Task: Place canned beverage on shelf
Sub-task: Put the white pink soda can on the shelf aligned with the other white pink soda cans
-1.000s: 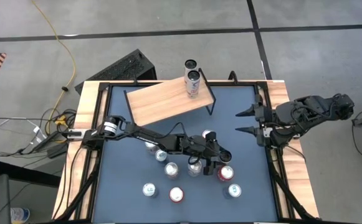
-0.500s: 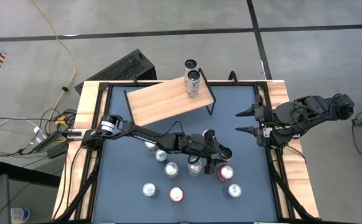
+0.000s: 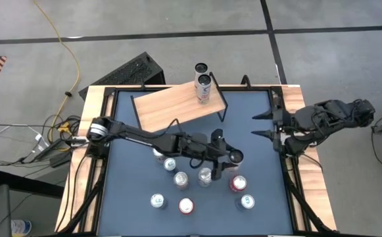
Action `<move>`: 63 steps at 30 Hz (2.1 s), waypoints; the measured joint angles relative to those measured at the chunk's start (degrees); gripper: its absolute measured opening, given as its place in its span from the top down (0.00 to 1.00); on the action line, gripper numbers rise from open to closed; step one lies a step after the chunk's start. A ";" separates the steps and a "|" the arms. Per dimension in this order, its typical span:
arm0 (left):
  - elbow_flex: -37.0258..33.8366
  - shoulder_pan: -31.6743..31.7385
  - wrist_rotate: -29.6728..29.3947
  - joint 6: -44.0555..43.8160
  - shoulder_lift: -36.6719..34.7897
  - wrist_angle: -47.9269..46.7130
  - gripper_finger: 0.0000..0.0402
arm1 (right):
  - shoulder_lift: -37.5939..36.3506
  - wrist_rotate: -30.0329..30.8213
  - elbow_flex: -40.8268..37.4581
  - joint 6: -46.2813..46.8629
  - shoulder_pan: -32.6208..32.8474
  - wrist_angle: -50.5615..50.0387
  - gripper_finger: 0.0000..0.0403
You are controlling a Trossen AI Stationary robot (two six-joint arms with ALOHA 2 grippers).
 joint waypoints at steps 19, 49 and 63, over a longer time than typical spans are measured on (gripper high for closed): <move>0.00 11.43 -16.83 5.03 -12.70 -17.67 0.41 | -0.58 2.62 0.00 0.15 0.00 -0.94 0.40; -2.84 19.12 -14.33 1.58 -12.36 -17.03 0.41 | -0.58 2.60 0.00 1.05 0.00 -2.35 0.40; -4.66 20.80 -11.45 0.29 -12.36 -13.82 0.41 | -0.57 2.59 0.02 1.11 0.00 -2.76 0.40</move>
